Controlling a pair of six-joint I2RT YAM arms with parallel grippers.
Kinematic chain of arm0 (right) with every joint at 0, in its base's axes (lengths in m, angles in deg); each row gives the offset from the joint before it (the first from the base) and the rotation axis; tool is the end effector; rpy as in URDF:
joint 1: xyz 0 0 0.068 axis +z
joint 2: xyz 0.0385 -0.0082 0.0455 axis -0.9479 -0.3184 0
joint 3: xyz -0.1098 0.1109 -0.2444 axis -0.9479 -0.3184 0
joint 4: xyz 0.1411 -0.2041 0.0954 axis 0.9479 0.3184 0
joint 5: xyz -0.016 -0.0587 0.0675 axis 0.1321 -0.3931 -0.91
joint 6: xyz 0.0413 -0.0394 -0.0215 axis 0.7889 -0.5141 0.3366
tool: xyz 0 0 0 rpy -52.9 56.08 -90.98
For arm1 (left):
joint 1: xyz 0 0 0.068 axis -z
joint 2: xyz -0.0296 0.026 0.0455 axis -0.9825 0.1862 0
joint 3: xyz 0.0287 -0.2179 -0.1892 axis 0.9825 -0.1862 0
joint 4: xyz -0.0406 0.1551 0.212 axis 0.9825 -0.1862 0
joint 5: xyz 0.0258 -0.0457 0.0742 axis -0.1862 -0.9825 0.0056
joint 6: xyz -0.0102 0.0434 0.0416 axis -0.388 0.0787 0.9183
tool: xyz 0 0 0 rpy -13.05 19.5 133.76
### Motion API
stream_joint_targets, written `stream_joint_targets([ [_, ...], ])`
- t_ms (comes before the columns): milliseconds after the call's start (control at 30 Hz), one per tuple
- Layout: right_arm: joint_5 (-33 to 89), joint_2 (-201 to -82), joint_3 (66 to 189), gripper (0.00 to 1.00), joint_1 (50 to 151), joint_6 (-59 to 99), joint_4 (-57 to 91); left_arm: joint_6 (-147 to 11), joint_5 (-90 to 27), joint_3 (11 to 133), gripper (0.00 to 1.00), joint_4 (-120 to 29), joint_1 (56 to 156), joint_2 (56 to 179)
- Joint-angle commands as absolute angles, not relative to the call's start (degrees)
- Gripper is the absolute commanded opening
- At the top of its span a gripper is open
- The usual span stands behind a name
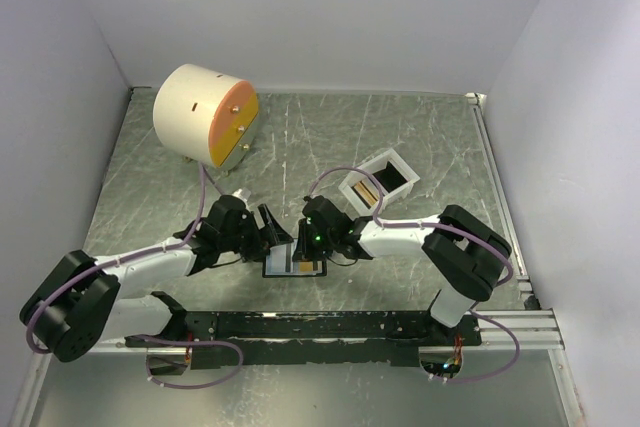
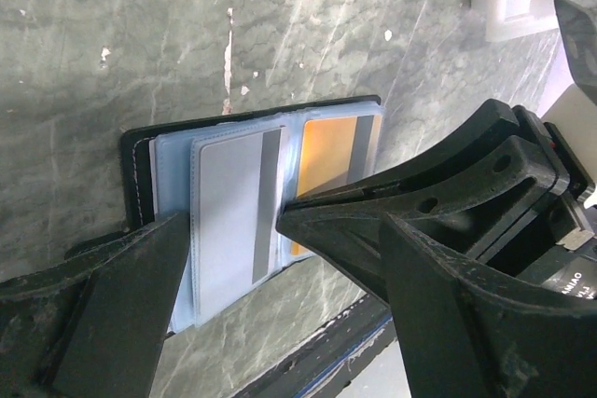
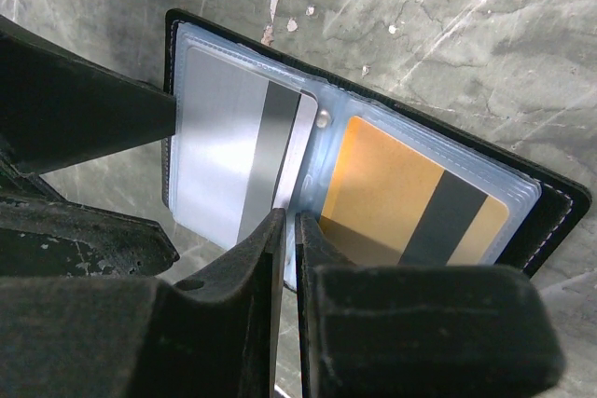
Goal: Put the credit cards into the card holder
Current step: Turn over the card slot in the card holder.
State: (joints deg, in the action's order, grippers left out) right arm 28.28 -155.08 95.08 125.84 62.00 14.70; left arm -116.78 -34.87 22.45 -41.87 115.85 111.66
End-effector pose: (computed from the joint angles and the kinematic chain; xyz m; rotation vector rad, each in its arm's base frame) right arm 0.1827 0.2654 0.1438 -0.1963 2.6694 0.8671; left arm 0.1747 -0.1408 0.1570 -0.4026 2.5002 -1.0235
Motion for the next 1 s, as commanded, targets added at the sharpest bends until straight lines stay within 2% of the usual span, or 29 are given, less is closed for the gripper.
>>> stream_joint_targets([
  [0,31.2,-156.0,93.0,0.1,126.0,61.2,18.1,-117.6,-37.5,21.6,0.92,-38.6,115.5,112.3],
  [233,32.3,-154.1,93.2,0.12,126.0,60.8,18.4,-120.6,-41.6,21.3,0.92,-35.0,115.5,109.5],
  [667,45.0,-142.5,92.3,0.34,125.9,57.8,25.4,-122.5,-46.4,22.0,0.92,-27.2,115.6,113.5],
  [967,55.8,-132.4,91.1,0.38,125.6,57.4,31.7,-123.2,-46.9,24.4,0.91,-23.0,117.4,117.2],
])
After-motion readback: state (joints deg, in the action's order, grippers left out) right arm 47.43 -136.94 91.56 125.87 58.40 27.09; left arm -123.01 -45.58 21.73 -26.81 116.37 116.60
